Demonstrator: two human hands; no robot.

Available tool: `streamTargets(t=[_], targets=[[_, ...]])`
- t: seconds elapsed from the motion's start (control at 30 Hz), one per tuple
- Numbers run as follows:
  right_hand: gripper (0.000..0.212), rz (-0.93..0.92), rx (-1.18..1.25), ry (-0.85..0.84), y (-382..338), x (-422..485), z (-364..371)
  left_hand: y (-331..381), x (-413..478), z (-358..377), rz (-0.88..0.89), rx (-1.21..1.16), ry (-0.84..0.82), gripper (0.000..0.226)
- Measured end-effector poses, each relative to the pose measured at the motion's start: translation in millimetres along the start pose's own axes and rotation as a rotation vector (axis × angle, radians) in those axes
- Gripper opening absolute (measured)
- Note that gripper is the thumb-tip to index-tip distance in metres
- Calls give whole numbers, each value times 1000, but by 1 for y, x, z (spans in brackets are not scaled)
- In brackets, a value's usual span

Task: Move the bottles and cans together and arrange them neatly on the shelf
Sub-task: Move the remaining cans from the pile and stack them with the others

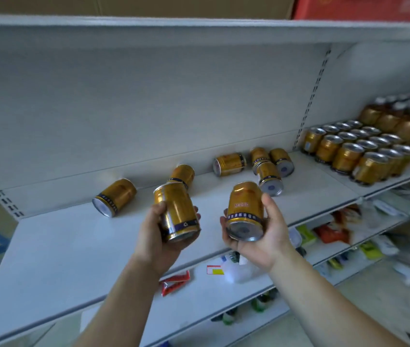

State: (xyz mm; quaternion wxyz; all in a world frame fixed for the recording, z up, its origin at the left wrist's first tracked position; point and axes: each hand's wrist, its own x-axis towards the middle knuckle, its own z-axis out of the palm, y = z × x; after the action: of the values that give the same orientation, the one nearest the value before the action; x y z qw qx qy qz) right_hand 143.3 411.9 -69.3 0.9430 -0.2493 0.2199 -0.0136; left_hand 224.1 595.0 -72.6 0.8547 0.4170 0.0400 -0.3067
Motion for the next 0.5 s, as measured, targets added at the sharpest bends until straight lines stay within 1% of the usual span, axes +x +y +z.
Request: streamTargets(t=[0.07,0.17,0.2,0.3,0.33,0.37,0.47,0.5], targets=[[81,-7,-37,30,-7,-11,0,-3,-9,8,-15,-21,-48,63],[82,-79,-120,57,-23,-29,-9,-13,-18,18,-12,-23,-86,67],[85,-113,-149,64,-30,-37,-14,-17,-19,22,-4,-7,-95,67],[107,-236,-220,86,-57,-64,-35,-32,-22,39,37,82,-102,63],[108,-278,-227,100,-67,-74,-43,-38,-21,48,50,112,-96,60],[103,-320,-223,116,-78,-84,-52,-45,-20,58,59,143,-89,58],[63,-435,-229,165,-112,-114,-80,-72,-15,99,45,215,-128,54],[58,-468,-232,191,-124,-125,-91,-83,-12,116,24,229,-157,55]])
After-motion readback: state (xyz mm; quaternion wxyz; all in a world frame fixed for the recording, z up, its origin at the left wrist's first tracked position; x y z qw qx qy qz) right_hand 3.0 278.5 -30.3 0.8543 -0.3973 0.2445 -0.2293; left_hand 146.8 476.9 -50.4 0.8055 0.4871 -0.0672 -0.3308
